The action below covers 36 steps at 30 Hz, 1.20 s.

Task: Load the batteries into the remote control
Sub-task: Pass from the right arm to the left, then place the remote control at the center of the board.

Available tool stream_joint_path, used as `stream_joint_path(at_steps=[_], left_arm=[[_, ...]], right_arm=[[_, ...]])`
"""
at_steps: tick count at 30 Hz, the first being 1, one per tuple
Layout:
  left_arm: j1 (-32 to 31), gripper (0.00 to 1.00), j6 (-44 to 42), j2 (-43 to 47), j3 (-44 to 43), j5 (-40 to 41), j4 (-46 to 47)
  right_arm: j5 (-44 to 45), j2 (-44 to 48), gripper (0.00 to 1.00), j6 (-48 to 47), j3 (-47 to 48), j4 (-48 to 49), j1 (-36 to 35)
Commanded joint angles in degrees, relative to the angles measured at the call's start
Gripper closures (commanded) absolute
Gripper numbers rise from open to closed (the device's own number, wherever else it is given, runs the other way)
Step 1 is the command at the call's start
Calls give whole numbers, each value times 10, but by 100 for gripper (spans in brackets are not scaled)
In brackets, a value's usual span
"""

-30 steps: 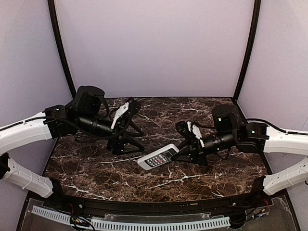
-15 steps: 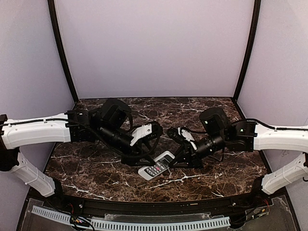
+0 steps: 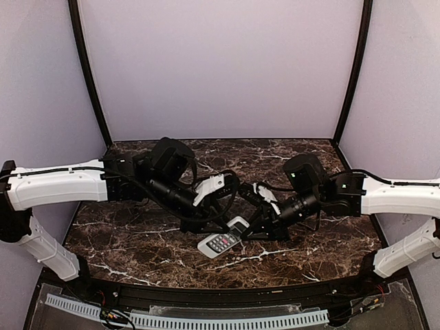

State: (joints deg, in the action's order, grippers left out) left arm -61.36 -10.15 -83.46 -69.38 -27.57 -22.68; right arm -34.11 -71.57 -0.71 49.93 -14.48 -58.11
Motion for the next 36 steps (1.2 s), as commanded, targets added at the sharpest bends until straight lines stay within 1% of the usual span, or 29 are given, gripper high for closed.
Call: stream_joint_path(at_steps=[1,10,12,14,15,16,17,18,21,24,27,29,31,33,36], left_arm=[[-2,71,17,-12,-18,-27,4],[-2,77,32,-25,-17,-40,9],[-2,82,37,-28,-13,-45,13],[-2,94,45,-28,-6,-44,21],[-1,96,50,-24,-4,-43,26],[2,99,63,-22,5,-41,40],[5,99,71,-15,12,-41,49],[8,99,89,-11,26,-41,71],[44,100,144,10,60,-54,123],[82,100,209,20,103,-59,189],[107,100,263,19,128,-34,243],[126,100,315,8,152,-22,281],[145,100,387,-11,163,-14,312],[162,100,427,-38,162,-8,325],[174,100,460,-89,150,-5,328]], right_arm=[[-11,-4,100,6,21,5,1],[-3,2,100,2,19,3,1],[0,4,100,2,18,4,1],[5,6,100,4,18,3,2],[9,9,100,5,18,2,2],[12,13,89,7,17,2,4],[13,18,80,7,15,2,9],[12,24,74,6,14,0,14],[33,51,47,25,2,1,42],[46,82,33,38,-11,1,75],[57,108,25,51,-22,3,101],[61,115,21,62,-29,8,114],[63,116,20,72,-35,12,121],[61,112,19,79,-41,16,127],[57,107,19,87,-49,25,131]])
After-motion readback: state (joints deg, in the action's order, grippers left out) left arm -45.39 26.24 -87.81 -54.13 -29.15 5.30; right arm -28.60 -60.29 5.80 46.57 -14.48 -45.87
